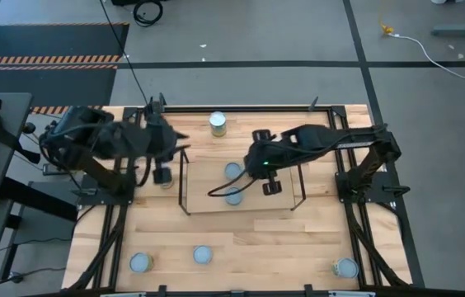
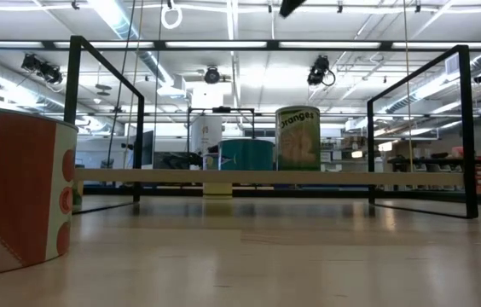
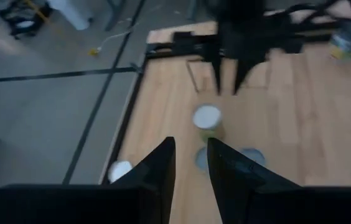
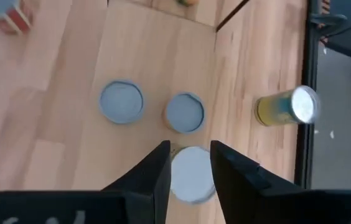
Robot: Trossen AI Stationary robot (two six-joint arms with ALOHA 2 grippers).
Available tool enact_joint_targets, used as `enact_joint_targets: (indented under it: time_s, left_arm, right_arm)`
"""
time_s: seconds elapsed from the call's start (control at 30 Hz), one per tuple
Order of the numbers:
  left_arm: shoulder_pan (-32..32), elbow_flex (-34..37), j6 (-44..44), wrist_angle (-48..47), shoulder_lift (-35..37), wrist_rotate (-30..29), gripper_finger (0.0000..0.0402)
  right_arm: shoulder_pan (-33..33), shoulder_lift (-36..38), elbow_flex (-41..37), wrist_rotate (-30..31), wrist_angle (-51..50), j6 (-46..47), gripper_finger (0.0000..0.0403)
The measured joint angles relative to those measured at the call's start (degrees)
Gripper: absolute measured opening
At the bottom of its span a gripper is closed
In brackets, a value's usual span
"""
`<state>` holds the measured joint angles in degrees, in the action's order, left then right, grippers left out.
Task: Pick and place cans onto a shelf
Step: Put the canned carrots on the shelf
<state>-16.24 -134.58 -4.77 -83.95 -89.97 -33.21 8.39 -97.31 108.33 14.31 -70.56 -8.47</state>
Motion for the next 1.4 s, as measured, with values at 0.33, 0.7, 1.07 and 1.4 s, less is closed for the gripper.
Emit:
enact_joint_targets:
  time_s: [0.33,0.7,1.07,1.4]
  left_arm:
    - [15.2,5.2,7.2,13.4,-0.6,9.4,0.0101]
    - [32.3,27.7,2.2,39.1,-1.4,18.3,0.0230]
    - [44.6,18.8,-8.6,39.3,-17.0,20.7,0.0267]
    - [51.4,8.9,-18.1,28.3,-32.4,24.6,0.0304]
  right_arm:
    - [1.7,15.8,-2.2,4.6,-1.2,13.4,0.0119]
    - [-2.2,29.2,-12.5,11.9,2.0,15.6,0.0119]
    - [-20.8,33.0,-17.5,-2.2,5.4,-0.2,0.0169]
    - [-35.2,32.7,-21.6,-18.5,7.1,-14.1,0.0245]
